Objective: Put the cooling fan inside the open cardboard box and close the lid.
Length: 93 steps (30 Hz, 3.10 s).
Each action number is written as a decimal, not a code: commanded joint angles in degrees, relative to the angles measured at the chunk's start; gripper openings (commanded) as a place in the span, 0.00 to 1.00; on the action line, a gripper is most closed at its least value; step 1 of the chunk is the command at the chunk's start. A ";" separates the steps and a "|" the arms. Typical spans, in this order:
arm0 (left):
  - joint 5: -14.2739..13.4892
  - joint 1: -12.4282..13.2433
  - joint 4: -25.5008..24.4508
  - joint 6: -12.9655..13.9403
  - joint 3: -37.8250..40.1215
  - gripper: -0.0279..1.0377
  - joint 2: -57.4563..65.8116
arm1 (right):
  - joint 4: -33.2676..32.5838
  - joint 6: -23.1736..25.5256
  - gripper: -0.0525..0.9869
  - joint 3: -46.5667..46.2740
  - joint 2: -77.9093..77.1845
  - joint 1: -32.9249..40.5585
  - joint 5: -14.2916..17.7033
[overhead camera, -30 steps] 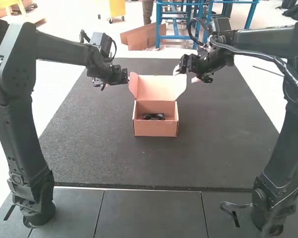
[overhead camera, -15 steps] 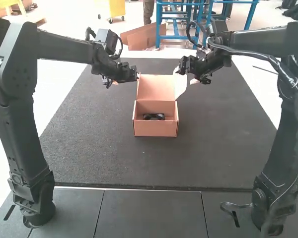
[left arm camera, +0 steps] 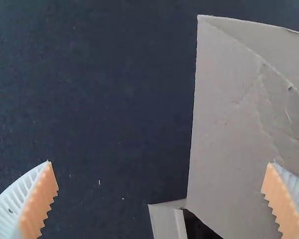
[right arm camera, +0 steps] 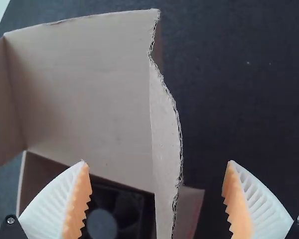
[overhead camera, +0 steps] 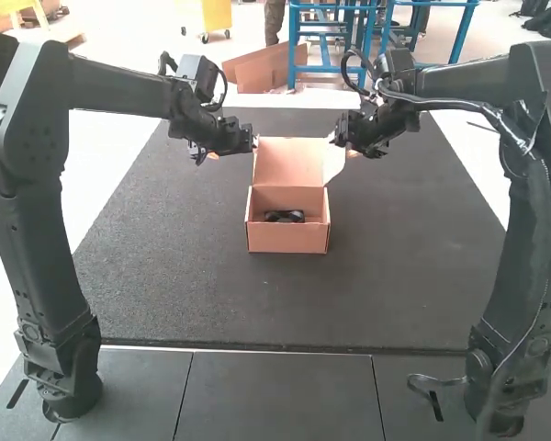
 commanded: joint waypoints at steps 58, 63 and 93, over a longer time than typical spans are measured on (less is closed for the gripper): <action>0.94 -1.46 -6.12 -1.60 1.61 0.94 -3.40 | 0.89 -1.32 0.07 -8.46 -9.38 5.21 -2.28; 0.94 -2.16 -6.99 -1.60 1.35 0.94 -4.28 | 0.97 -1.23 0.07 -10.31 -10.78 6.00 -2.37; 2.34 -4.36 3.64 -2.65 -12.98 0.94 -8.33 | 1.77 -1.32 0.07 -15.23 -12.81 6.44 -2.55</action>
